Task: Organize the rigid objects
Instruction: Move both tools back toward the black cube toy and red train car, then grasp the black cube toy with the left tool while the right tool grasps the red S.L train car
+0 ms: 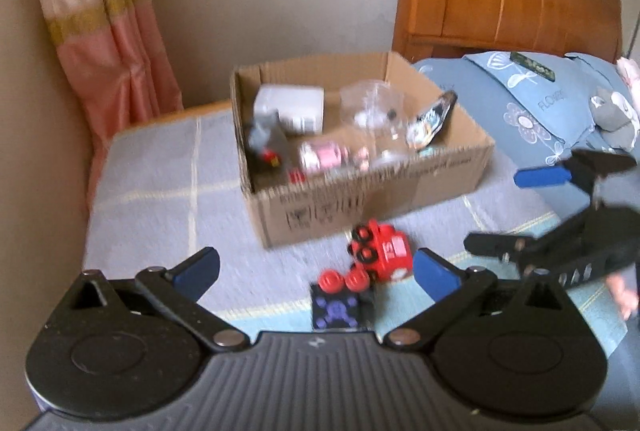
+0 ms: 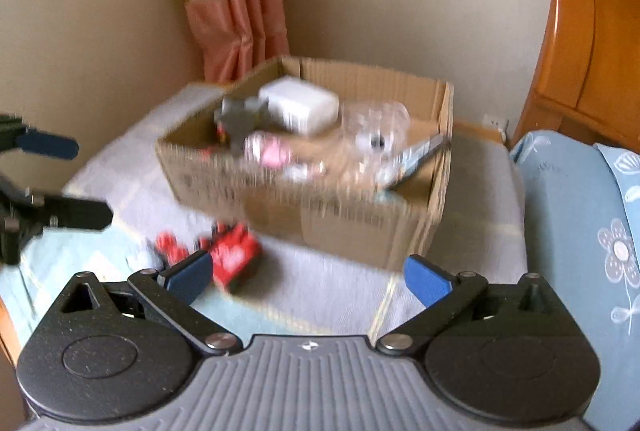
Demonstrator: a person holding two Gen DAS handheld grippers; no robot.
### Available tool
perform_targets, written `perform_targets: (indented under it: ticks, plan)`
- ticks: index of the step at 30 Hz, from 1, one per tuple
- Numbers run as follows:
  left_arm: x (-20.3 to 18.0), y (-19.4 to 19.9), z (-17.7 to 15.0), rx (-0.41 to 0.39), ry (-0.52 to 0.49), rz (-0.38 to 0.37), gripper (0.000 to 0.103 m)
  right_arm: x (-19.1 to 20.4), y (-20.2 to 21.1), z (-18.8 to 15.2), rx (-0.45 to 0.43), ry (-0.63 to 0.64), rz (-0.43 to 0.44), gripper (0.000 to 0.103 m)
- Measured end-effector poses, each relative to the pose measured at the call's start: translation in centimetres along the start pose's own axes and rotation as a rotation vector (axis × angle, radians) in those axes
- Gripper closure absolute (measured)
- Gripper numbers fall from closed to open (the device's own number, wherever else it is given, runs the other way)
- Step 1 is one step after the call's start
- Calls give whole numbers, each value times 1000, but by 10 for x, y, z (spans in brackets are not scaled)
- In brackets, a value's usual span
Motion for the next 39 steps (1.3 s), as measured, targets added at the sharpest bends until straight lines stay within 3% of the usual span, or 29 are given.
perform_targets:
  ticks: [11, 19, 22, 30, 33, 36, 39]
  plan:
    - [-3, -12, -26, 51, 110, -7, 1, 0, -32, -53, 89, -129, 50, 0]
    - [9, 35, -44, 45, 78, 99, 1, 11, -36, -59, 79, -37, -21, 0]
    - [9, 44, -52, 4, 60, 120, 1, 15, -35, -64, 39, -22, -39, 0]
    - [-14, -20, -65, -27, 66, 46, 3, 13, -30, -68, 3, 2, -22, 0]
    - [-20, -42, -60, -51, 59, 41, 8, 14, -30, -69, -4, 5, -21, 0]
    - [-22, -59, -56, -64, 46, 56, 23, 14, -29, -70, -6, 14, -15, 0]
    - [-20, -69, -53, -57, 64, 17, 34, 15, -29, -71, -9, 25, -8, 0]
Point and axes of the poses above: each gripper's, at about its wrist camera, not at the fingertips, and y roughly against the way its jaws point, x to its left, z to its top, the point moved 6 cm from there along -y, roughly the way its jaws point, and after that the axes turned 11 degrees about x, right-handed, at the moved point
